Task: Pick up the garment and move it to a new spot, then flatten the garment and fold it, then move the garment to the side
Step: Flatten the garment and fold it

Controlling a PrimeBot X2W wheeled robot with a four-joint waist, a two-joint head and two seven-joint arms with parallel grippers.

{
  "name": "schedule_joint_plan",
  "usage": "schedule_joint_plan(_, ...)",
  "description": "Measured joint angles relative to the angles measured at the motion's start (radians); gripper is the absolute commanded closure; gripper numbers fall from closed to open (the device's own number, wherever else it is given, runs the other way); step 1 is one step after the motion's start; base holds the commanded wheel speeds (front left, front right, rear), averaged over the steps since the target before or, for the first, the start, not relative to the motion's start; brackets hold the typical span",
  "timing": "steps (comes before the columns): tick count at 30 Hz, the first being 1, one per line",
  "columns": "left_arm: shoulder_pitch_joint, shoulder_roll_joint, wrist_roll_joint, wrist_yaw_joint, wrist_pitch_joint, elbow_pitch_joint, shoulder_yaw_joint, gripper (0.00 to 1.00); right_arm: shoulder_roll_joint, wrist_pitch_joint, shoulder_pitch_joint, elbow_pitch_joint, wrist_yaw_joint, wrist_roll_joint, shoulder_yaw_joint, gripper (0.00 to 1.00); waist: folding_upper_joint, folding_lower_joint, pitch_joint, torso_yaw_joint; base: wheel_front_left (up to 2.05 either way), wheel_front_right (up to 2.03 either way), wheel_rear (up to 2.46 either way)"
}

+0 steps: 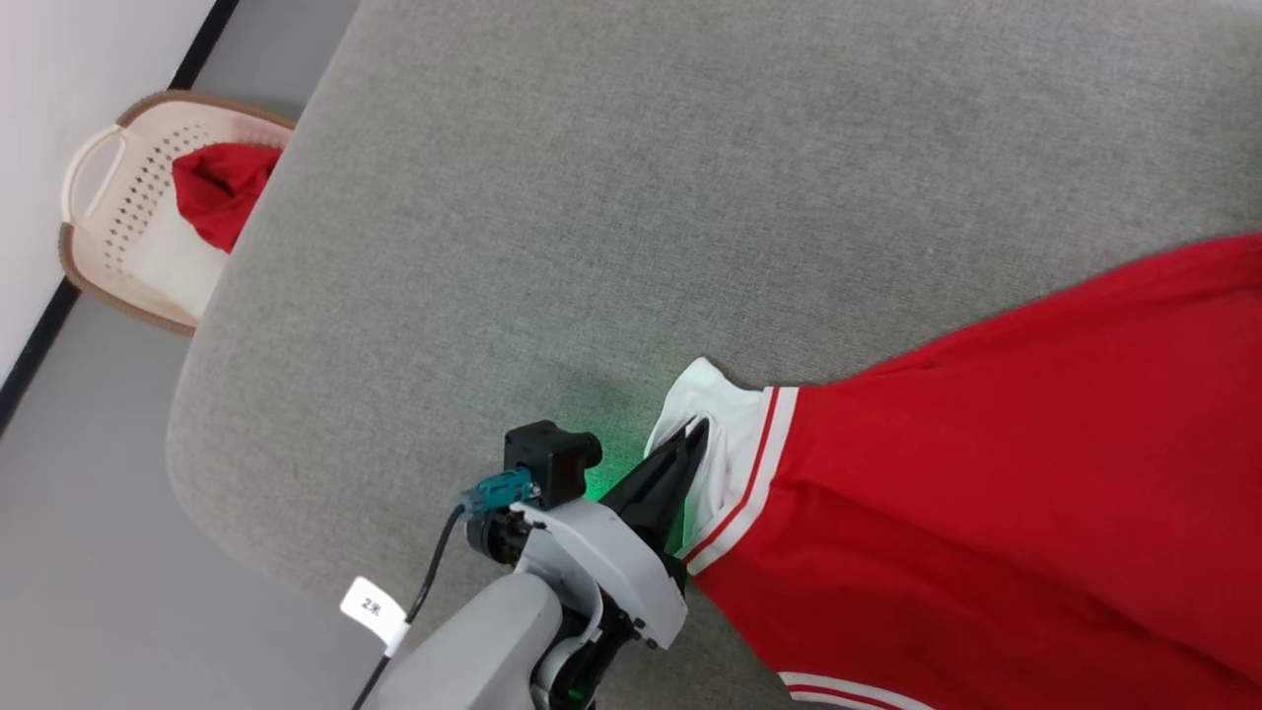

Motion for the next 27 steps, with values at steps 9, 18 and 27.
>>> schedule_joint_plan(9,-0.016,-0.018,0.003,-0.016,-0.008,0.030,0.001,1.00,0.050,-0.009,0.010,0.016,0.000,-0.072,-0.122,1.00,0.0000,0.0000,0.014,0.012,0.00,0.00,0.00)
schedule_joint_plan(18,-0.021,-0.004,0.007,-0.016,-0.012,0.040,0.024,1.00,0.095,-0.044,0.014,-0.040,0.000,-0.072,-0.138,1.00,0.0000,0.0000,0.008,-0.016,0.00,0.00,0.00)
schedule_joint_plan(27,-0.020,0.071,-0.049,0.023,0.079,-0.015,0.073,1.00,0.147,-0.106,-0.010,-0.123,0.000,0.036,-0.098,1.00,0.0000,0.0000,-0.042,-0.063,0.00,0.00,0.00)
